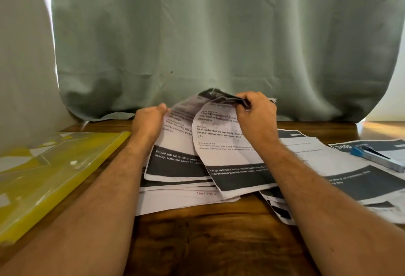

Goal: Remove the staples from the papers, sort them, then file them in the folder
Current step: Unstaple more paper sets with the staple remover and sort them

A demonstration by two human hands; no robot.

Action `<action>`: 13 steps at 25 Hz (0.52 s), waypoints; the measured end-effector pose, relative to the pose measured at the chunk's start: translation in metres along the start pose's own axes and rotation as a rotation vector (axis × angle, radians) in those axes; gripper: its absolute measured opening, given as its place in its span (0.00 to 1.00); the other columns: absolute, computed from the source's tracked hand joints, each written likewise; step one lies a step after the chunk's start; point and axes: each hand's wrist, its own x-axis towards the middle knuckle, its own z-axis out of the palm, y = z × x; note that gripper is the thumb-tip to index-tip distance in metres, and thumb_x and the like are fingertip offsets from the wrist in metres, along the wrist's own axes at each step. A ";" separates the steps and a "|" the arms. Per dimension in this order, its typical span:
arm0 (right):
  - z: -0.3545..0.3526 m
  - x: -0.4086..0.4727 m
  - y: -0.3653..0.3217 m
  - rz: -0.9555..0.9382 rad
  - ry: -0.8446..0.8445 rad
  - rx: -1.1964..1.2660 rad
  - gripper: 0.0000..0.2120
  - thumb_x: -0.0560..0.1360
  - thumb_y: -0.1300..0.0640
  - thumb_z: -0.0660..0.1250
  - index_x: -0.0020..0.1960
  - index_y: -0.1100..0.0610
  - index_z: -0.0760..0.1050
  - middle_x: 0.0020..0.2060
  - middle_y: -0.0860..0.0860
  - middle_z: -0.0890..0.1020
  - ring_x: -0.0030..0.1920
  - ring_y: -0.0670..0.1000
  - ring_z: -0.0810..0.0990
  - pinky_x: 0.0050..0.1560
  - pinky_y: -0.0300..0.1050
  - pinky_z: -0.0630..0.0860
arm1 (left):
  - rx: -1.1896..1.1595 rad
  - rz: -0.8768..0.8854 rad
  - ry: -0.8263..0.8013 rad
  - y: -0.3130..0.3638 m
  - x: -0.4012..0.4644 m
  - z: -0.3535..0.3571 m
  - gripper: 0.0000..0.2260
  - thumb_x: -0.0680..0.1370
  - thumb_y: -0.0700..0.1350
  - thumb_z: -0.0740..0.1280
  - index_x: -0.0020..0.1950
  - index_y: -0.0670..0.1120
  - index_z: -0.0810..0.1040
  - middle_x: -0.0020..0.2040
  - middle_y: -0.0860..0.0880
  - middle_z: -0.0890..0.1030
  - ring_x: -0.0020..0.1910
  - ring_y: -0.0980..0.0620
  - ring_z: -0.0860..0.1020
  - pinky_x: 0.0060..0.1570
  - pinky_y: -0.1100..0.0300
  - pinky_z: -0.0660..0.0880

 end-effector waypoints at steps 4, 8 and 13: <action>0.003 0.005 0.012 0.060 0.038 -0.029 0.09 0.79 0.57 0.67 0.56 0.52 0.83 0.50 0.48 0.83 0.47 0.42 0.76 0.52 0.28 0.69 | 0.662 -0.041 0.067 -0.030 0.014 -0.002 0.08 0.79 0.45 0.66 0.53 0.49 0.85 0.57 0.45 0.83 0.54 0.43 0.78 0.51 0.53 0.75; 0.009 0.007 0.016 0.111 0.054 -0.021 0.09 0.78 0.56 0.66 0.54 0.51 0.84 0.47 0.47 0.84 0.46 0.45 0.79 0.54 0.38 0.75 | 0.866 -0.122 0.027 -0.037 0.019 -0.001 0.16 0.77 0.50 0.70 0.61 0.43 0.80 0.60 0.40 0.81 0.58 0.39 0.79 0.53 0.50 0.76; 0.006 0.010 0.016 0.183 0.144 0.023 0.10 0.78 0.57 0.65 0.53 0.53 0.84 0.44 0.49 0.84 0.43 0.49 0.80 0.50 0.44 0.79 | 0.921 -0.124 0.058 -0.042 0.019 0.000 0.17 0.76 0.52 0.71 0.62 0.46 0.79 0.62 0.40 0.80 0.60 0.39 0.78 0.57 0.49 0.75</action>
